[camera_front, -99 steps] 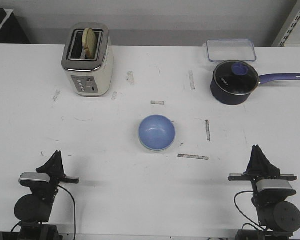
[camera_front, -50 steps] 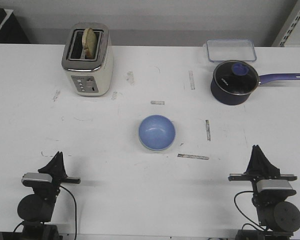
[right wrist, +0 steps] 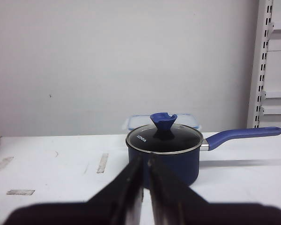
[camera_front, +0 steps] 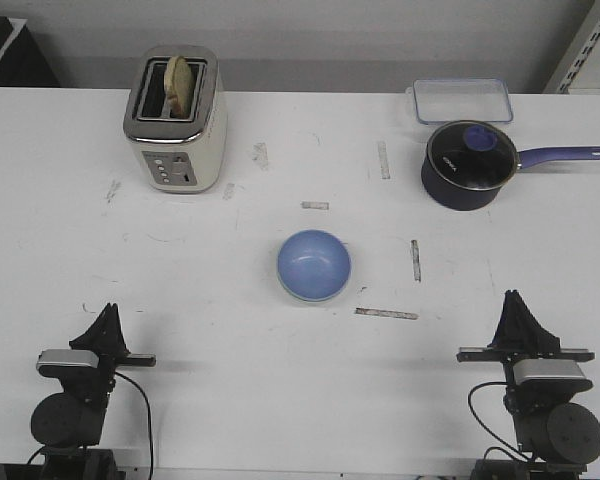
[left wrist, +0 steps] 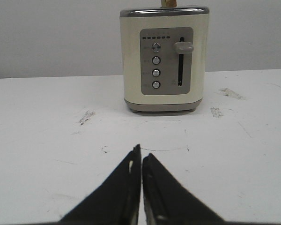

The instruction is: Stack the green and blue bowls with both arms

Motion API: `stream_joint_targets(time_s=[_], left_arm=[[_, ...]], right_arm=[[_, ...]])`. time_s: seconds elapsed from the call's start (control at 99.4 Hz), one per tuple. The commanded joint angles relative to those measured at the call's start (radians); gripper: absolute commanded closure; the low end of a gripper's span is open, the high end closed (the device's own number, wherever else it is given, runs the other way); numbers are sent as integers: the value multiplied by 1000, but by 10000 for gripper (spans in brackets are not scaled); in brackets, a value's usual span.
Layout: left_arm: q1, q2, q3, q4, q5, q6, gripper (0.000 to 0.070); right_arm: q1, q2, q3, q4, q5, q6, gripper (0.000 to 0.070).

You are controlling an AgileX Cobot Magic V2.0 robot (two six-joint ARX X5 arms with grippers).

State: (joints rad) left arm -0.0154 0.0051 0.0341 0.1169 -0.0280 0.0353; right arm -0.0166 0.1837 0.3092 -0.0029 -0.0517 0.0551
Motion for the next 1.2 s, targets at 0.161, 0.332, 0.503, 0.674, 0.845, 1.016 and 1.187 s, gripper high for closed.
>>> stream_joint_targets(time_s=[0.161, 0.332, 0.503, 0.674, 0.845, 1.016, 1.187], left_arm=[[-13, -2, -22, 13, -2, 2, 698], [-13, -2, -22, 13, -2, 2, 699], [-13, -2, -22, 13, -2, 2, 699], [-13, -2, -22, 13, -2, 2, 698], [-13, -2, -22, 13, -2, 2, 699], [-13, -2, -22, 13, -2, 2, 699], [-13, -2, -22, 13, -2, 2, 699]], right_arm=[[-1, -2, 3, 10, 0, -8, 690], [-1, -2, 3, 10, 0, -8, 690], [-1, -2, 3, 10, 0, -8, 690], [-1, -2, 3, 10, 0, -8, 690], [-1, -2, 3, 10, 0, -8, 690], [-1, -2, 3, 10, 0, -8, 690], [-1, -3, -3, 13, 1, -8, 690]])
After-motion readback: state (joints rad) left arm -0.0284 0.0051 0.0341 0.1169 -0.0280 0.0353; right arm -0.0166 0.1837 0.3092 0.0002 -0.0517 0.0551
